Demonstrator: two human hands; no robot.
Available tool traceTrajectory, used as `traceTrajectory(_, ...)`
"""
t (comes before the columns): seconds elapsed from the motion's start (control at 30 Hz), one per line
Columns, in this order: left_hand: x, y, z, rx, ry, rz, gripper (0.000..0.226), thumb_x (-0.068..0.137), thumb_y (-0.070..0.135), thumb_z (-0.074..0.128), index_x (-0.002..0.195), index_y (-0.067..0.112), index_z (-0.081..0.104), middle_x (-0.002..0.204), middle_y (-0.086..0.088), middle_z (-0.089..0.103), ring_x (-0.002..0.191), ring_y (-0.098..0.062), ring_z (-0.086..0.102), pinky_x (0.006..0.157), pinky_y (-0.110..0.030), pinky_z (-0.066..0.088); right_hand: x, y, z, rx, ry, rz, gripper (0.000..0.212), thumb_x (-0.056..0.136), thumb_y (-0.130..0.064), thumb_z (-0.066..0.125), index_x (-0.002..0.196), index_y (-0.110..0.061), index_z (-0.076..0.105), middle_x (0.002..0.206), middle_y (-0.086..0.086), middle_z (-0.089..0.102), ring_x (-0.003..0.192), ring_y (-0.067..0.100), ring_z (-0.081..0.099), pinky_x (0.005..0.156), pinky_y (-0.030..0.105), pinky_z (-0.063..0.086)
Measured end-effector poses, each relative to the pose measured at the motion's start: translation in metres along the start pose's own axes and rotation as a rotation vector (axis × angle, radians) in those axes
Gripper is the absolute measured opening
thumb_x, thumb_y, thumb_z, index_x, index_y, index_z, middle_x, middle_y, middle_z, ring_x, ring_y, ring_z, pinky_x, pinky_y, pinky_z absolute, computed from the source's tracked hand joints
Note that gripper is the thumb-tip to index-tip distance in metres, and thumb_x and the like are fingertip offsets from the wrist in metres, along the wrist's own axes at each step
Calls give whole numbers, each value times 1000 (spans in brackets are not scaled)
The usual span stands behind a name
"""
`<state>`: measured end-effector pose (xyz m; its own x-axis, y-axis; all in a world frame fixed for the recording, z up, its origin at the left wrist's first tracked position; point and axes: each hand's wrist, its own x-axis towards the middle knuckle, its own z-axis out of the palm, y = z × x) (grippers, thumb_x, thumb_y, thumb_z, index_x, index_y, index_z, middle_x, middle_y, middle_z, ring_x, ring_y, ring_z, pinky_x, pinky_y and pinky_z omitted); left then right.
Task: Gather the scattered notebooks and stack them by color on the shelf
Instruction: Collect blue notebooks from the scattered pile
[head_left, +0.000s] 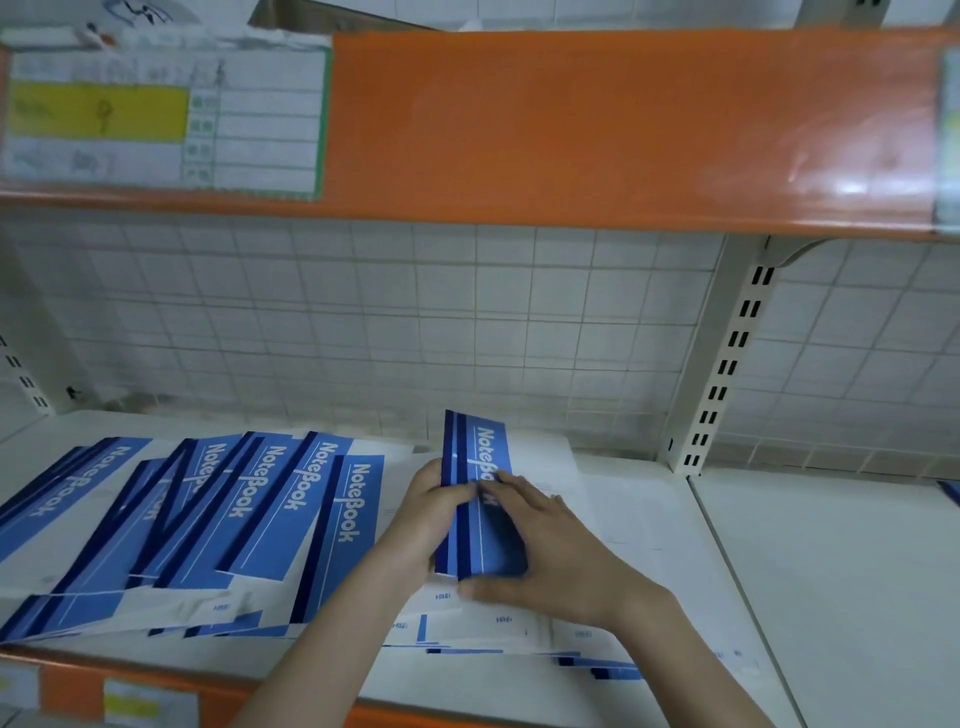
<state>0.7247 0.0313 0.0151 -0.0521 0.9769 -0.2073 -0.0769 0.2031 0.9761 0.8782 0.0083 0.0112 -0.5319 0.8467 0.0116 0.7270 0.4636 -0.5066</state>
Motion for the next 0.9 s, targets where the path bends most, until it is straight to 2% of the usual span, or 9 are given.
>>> traceTrajectory(0.07, 1, 4, 0, -1, 27, 9, 18, 94, 7, 52, 109, 12, 60, 90, -6, 68, 74, -18, 66, 50, -22, 50, 3, -5, 3, -117, -47, 20, 104, 78, -65, 57, 151, -30, -8, 158, -12, -11, 146, 9, -11, 120, 41, -2)
traceTrajectory(0.2, -2, 8, -14, -47, 87, 9, 21, 101, 21, 42, 98, 20, 63, 80, 1, 71, 69, -12, 68, 55, -27, 54, 13, -16, 10, -66, 49, 33, 81, 90, -7, 45, 152, -22, -4, 160, -3, -3, 147, 15, 1, 119, 40, 9)
traceTrajectory(0.33, -3, -5, -52, 959, 287, 234, 41, 100, 44, 34, 120, 17, 58, 121, -5, 61, 119, -23, 53, 98, -41, 45, 25, -25, 19, 45, 53, 53, 85, 82, 7, 39, 153, -19, -1, 160, -3, -1, 147, 15, 0, 120, 41, 9)
traceTrajectory(0.4, -9, -9, -66, 1343, 348, 50, 65, 91, 62, 39, 134, 13, 43, 140, -14, 41, 135, -32, 31, 106, -43, 35, 31, -33, 25, 61, 48, 21, 86, 80, 8, 38, 153, -19, 0, 160, -3, 1, 147, 14, 0, 119, 41, 10)
traceTrajectory(0.47, -15, -12, -70, 1437, 340, -84, 88, 83, 71, 44, 143, 8, 28, 147, -16, 29, 139, -33, 23, 109, -42, 30, 37, -41, 33, 68, 40, -18, 85, 81, 8, 37, 153, -19, 1, 160, -4, 2, 147, 12, 1, 119, 42, 10)
traceTrajectory(0.6, -13, -13, -67, 1316, 414, -140, 83, 89, 46, 57, 146, 0, 16, 148, -21, 25, 138, -34, 23, 111, -38, 28, 44, -52, 48, 40, -21, -56, 77, 88, 3, 32, 153, -21, -2, 160, -4, 0, 147, 11, -1, 119, 43, 5)
traceTrajectory(0.7, -8, -13, -76, 1164, 431, -117, 57, 94, 30, 51, 136, -3, 32, 139, -22, 36, 129, -34, 35, 106, -35, 34, 44, -55, 54, -46, -68, -49, 78, 87, 2, 33, 152, -20, -4, 160, -2, -2, 147, 14, -2, 118, 45, 3)
traceTrajectory(0.8, 0, -12, -83, 706, 419, -116, 30, 99, 30, 42, 115, 6, 52, 117, -16, 59, 106, -28, 56, 94, -38, 47, 41, -56, 55, -61, -82, -40, 77, 89, -4, 35, 152, -21, -5, 160, -1, -5, 147, 18, -4, 118, 45, 0)
traceTrajectory(0.9, 3, -14, -80, 174, 365, -81, 36, 102, 33, 26, 101, 11, 54, 107, -20, 65, 95, -32, 63, 91, -51, 50, 38, -53, 55, -30, -53, -31, 72, 94, -13, 35, 152, -25, -6, 160, -4, -6, 147, 16, -4, 118, 42, -1)
